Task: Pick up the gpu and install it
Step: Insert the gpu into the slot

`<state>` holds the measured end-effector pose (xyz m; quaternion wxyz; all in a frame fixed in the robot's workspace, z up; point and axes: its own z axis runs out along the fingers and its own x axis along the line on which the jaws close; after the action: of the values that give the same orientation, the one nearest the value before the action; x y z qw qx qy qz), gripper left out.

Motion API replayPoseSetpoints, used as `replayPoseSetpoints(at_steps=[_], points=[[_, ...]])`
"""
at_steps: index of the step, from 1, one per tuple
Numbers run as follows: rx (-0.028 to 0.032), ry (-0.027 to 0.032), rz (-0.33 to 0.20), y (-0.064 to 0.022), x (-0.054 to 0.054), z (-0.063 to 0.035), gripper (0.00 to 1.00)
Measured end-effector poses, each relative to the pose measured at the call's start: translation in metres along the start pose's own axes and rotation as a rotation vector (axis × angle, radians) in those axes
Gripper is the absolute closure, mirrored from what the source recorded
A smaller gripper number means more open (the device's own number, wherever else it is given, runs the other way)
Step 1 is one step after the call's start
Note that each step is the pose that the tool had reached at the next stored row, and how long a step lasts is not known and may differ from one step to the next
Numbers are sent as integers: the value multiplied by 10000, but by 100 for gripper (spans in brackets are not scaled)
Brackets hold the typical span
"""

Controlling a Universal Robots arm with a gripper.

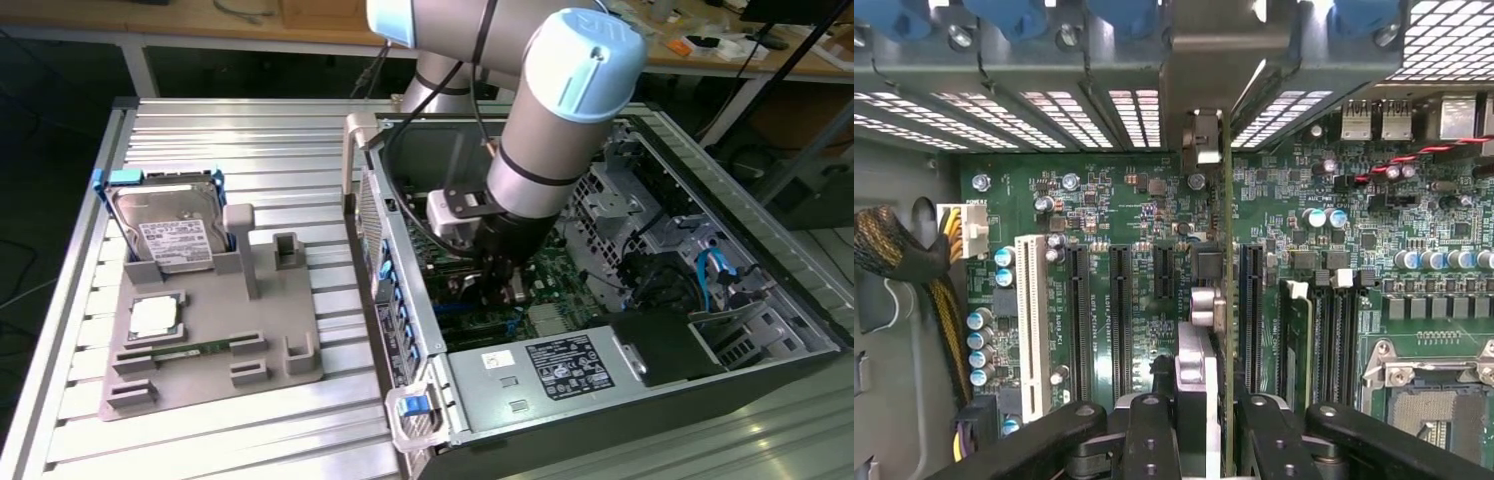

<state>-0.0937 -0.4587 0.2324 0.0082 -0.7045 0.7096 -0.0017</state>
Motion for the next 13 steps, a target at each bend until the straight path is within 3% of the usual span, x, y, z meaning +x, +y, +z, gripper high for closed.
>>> replayPoseSetpoints(at_steps=[13], points=[[1,-1,0,2,-40,35,71]])
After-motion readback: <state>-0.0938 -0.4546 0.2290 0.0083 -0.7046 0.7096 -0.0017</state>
